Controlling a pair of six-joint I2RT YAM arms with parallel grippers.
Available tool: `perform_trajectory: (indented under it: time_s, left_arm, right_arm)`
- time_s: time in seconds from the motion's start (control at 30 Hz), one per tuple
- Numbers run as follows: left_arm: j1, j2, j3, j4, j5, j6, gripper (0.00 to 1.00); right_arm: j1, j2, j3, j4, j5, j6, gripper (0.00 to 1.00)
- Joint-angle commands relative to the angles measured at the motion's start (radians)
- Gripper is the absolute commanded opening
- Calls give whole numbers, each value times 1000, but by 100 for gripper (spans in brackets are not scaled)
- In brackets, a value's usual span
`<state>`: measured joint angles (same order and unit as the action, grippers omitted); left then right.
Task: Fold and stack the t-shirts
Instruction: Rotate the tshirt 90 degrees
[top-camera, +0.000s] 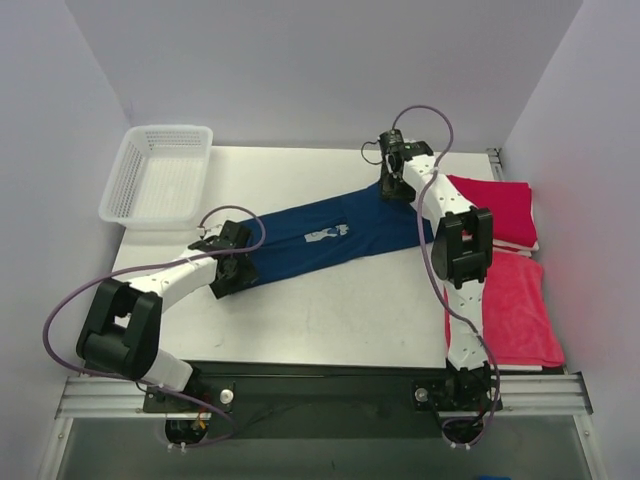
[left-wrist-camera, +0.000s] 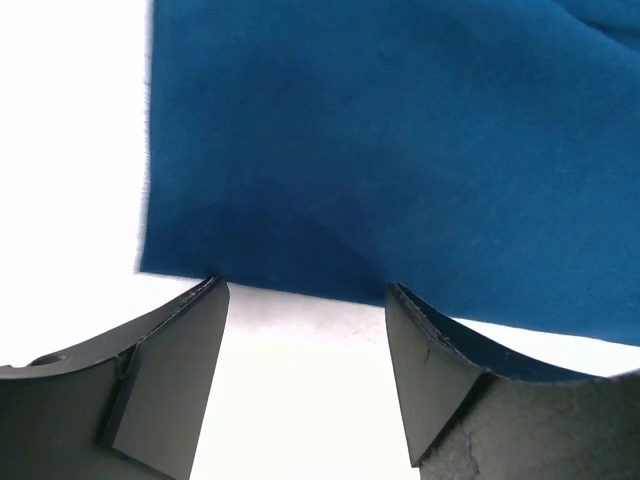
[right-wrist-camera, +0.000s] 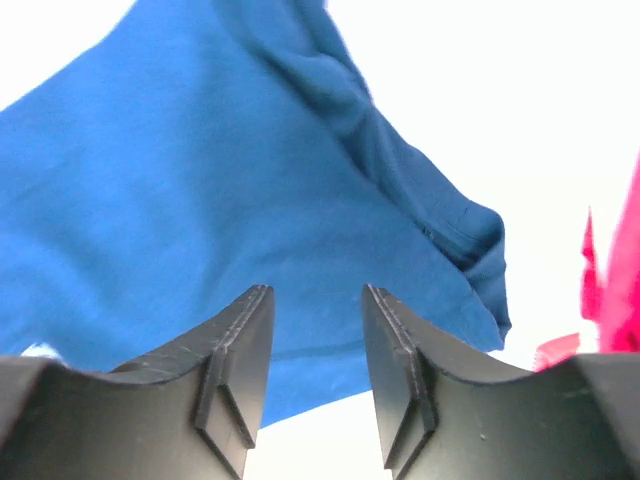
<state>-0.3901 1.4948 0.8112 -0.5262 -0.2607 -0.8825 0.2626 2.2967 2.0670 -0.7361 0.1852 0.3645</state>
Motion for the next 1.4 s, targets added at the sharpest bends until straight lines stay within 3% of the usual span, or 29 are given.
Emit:
perform_trajectory:
  time_s: [0.0, 0.23, 0.3, 0.43, 0.77, 0.8, 0.9, 1.13, 1.37]
  left_arm:
    - [3, -73, 94, -67, -113, 10, 75]
    - [107, -113, 226, -83, -173, 40, 76]
    - [158, -114, 238, -87, -151, 30, 76]
    - [282, -105, 259, -26, -66, 36, 76]
    - [384, 90, 456, -60, 96, 183, 75]
    - [440, 99, 486, -81, 124, 182, 75]
    - [476, 125, 531, -69, 185, 218, 75]
    - [487, 142, 553, -52, 219, 247, 75]
    - [488, 162, 549, -41, 239, 257, 75]
  right_arm:
    - [111, -186, -39, 58, 95, -119, 43]
    - [269, -347, -245, 102, 13, -35, 44]
    - [341, -373, -312, 162, -70, -12, 44]
    - [501, -350, -375, 196, -40, -1, 44]
    - [714, -96, -170, 193, -156, -38, 43]
    - [721, -71, -112, 193, -167, -39, 43]
    - [725, 22, -12, 190, -228, -59, 44]
    - [730, 151, 149, 184, -214, -116, 46]
    - [741, 233, 153, 191, -273, -137, 47]
